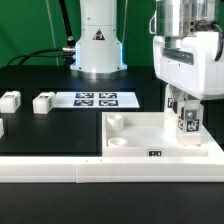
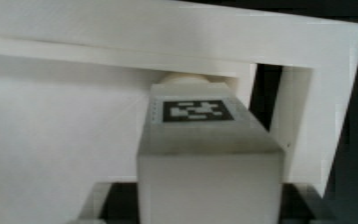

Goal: Assemble square table

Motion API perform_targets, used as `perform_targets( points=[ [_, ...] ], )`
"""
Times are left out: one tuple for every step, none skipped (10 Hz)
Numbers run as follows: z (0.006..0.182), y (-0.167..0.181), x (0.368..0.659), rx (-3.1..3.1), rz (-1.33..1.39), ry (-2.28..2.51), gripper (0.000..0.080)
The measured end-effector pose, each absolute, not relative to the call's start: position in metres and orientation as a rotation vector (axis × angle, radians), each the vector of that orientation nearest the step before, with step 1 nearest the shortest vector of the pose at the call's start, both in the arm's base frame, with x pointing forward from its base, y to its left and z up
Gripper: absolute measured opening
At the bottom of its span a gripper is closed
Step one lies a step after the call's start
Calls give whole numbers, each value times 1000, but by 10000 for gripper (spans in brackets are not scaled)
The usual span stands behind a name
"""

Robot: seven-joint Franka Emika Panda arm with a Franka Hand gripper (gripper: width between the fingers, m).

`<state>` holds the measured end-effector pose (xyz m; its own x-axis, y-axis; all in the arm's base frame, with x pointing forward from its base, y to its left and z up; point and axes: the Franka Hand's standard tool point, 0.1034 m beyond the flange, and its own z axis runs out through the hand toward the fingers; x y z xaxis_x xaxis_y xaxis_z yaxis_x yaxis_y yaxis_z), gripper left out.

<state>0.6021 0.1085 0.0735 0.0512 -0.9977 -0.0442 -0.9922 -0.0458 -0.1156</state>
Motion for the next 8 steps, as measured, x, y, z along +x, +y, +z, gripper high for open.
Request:
perform_targets(
  points=[
    [73, 109, 602, -2121, -55, 2146, 292],
    [73, 109, 602, -2093, -52, 2171, 292],
    [73, 109, 602, -2123, -55, 2143, 292],
    [73, 110, 602, -2165, -57, 2100, 513],
    [72, 112, 601, -2235, -60, 2028, 606],
    [72, 116, 600, -2303, -62, 1950, 606],
    [72, 119, 600, -2453, -77, 1760, 643],
    [73, 119, 603, -2578, -120, 1551, 648]
  ],
)
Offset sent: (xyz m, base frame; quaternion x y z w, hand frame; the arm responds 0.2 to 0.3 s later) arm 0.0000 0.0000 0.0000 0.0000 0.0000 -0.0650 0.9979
